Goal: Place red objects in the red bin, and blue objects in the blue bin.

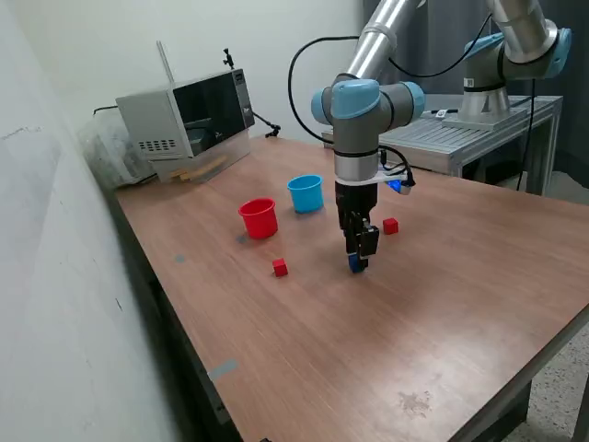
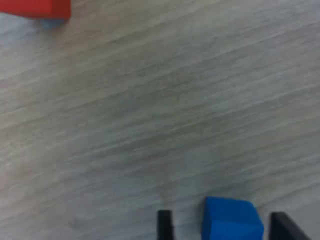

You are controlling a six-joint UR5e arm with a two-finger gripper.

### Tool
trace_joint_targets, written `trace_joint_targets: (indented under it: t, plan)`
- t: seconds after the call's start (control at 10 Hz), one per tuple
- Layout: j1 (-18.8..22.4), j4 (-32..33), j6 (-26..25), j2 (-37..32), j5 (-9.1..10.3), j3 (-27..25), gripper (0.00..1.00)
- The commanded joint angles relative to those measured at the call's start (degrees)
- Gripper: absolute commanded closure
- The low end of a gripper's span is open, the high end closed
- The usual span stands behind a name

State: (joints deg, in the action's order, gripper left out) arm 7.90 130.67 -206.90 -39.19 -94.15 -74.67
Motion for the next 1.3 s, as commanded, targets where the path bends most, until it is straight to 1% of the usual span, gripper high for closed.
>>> trace_joint_targets:
  t: [0.0,0.2,0.3,0.4,0.5,0.6,0.7,0.8,0.9,1.0,1.1,1.2]
  plan:
    - [0.0,0.2,3.0,0.1,0.02,0.0,1.0]
    - [0.0,-0.1,8.4,-0.9,0.02,0.0,1.0]
    - [0.0,-0.2,9.0,-3.6,0.11,-0.9,1.0]
    - [-0.1,-0.2,9.8,-7.1,0.11,-3.4,1.0]
    - [-1.6,-0.2,10.9,-11.2,0.11,-6.5,1.0]
    - [-5.7,-0.2,11.2,-15.5,0.11,-11.0,1.0]
    - [-12.1,-0.2,11.3,-19.2,0.11,-15.8,1.0]
    - [-16.9,-0.4,12.9,-20.2,0.11,-18.0,1.0]
    - [-20.2,-0.9,14.6,-20.3,0.02,-19.3,1.0]
    - [-22.8,-1.3,15.1,-20.4,-0.06,-20.0,1.0]
    - [-24.0,-1.4,15.1,-20.4,-0.06,-20.3,1.0]
    - [-24.2,-1.5,15.1,-20.3,-0.15,-20.4,1.0]
